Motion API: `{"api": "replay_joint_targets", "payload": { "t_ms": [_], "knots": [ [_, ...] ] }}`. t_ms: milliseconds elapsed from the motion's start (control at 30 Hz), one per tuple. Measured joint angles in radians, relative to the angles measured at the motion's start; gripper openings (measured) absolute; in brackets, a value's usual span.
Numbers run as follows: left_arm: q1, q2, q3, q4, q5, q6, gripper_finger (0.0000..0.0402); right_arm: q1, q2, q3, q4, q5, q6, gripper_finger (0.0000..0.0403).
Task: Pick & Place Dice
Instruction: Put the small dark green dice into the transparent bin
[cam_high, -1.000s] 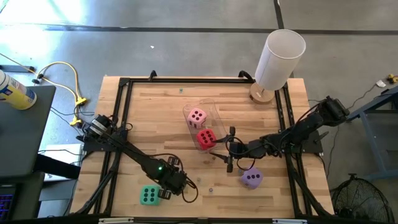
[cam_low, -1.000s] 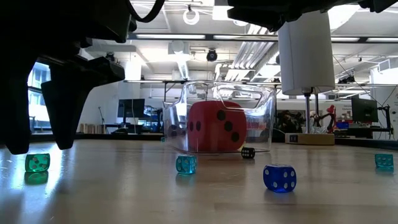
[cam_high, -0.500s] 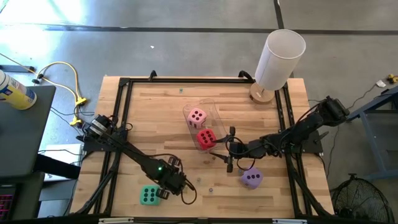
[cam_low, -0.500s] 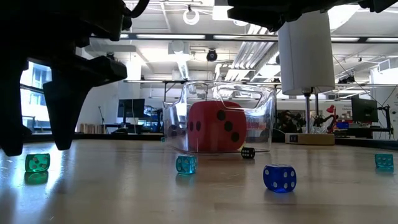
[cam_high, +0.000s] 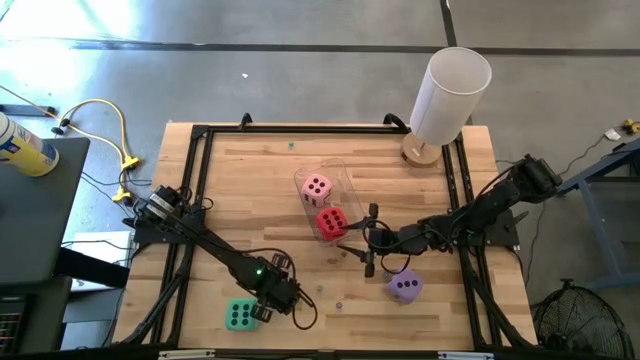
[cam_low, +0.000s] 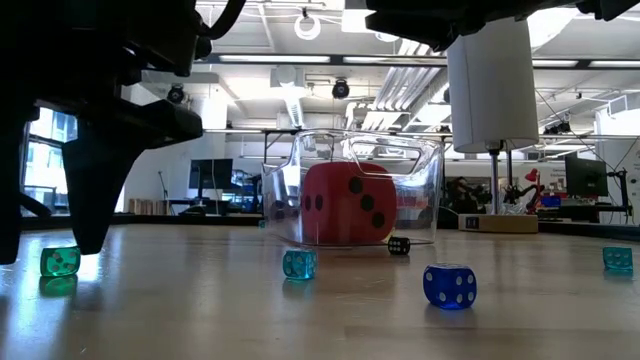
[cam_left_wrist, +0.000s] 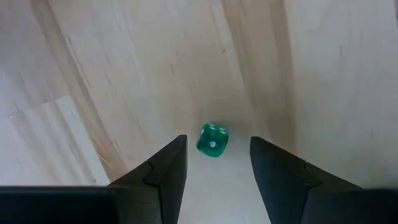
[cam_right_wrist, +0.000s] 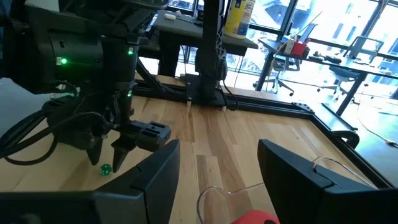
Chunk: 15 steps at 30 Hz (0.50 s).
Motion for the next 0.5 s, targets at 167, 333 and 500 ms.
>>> {"api": "replay_joint_targets", "payload": {
  "t_ms": [167,333,500],
  "knots": [
    [0.000,0.000,0.000,0.003,-0.004,0.001,0.0167,0.000,0.000,0.000,0.002,-0.024,0.000,0.0207],
    [0.006,0.000,0.000,0.008,-0.006,0.028,0.0167,0.000,0.000,0.000,0.003,-0.023,0.000,0.0207],
    [0.014,0.010,0.000,0.012,0.016,0.038,0.0167,0.000,0.000,0.000,0.003,-0.023,0.000,0.0207]
  ]
}}
